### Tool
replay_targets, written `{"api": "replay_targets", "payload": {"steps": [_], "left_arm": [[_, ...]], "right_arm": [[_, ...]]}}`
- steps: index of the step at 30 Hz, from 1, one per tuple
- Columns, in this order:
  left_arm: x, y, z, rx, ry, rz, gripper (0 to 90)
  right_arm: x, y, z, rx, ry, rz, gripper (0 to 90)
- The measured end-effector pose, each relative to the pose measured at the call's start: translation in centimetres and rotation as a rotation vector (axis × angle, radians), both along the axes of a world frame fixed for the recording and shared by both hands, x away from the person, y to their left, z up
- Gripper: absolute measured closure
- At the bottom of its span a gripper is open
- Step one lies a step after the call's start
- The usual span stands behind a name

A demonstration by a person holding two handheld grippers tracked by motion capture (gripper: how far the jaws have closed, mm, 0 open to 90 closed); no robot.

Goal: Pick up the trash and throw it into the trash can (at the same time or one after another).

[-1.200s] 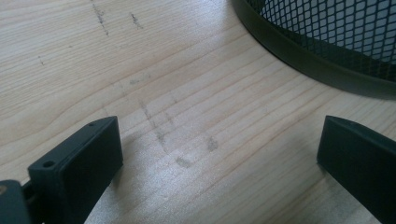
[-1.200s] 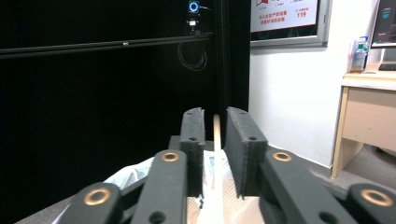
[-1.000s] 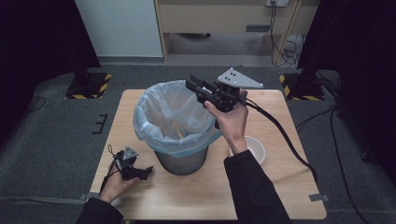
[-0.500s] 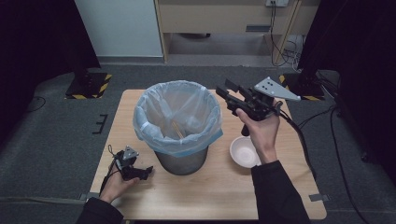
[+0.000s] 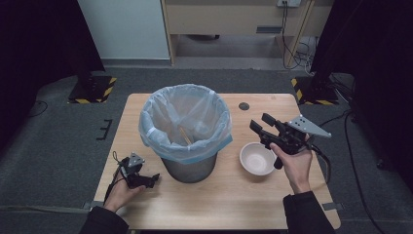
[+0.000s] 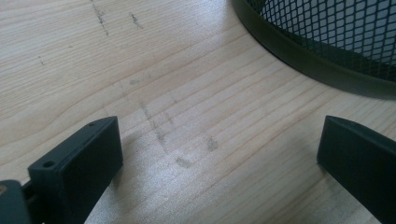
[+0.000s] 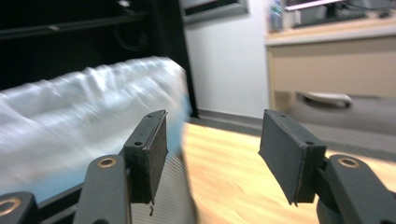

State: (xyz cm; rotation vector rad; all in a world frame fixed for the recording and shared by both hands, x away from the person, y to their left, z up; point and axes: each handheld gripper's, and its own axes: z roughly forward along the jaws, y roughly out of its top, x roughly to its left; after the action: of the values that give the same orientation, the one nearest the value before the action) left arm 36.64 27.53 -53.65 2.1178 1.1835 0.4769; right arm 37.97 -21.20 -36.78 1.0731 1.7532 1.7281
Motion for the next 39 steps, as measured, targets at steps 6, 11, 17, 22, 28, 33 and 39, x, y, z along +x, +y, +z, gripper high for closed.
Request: {"api": "replay_targets", "payload": {"steps": [6,11,17,22,28,33,39], "left_arm": [[0.0,0.0,0.0,0.0,0.0,0.0,0.0],[0.0,0.0,0.0,0.0,0.0,0.0,0.0],[0.0,0.0,0.0,0.0,0.0,0.0,0.0],[0.0,0.0,0.0,0.0,0.0,0.0,0.0],[0.0,0.0,0.0,0.0,0.0,0.0,0.0],[0.0,0.0,0.0,0.0,0.0,0.0,0.0],[0.0,0.0,0.0,0.0,0.0,0.0,0.0]], "right_arm": [[1.0,-2.8,-3.3,-0.067,0.092,-0.095,39.9],[1.6,-4.2,-6.1,-0.128,0.172,-0.154,39.5],[2.2,-4.8,-8.6,-0.209,0.256,-0.18,40.4],[2.8,-4.9,-11.2,-0.284,0.365,-0.17,41.5],[3.3,-4.8,-13.4,-0.357,0.481,-0.146,45.3],[3.5,-4.8,-14.3,-0.378,0.551,-0.124,56.4],[3.5,-4.8,-13.8,-0.374,0.576,-0.107,78.3]]}}
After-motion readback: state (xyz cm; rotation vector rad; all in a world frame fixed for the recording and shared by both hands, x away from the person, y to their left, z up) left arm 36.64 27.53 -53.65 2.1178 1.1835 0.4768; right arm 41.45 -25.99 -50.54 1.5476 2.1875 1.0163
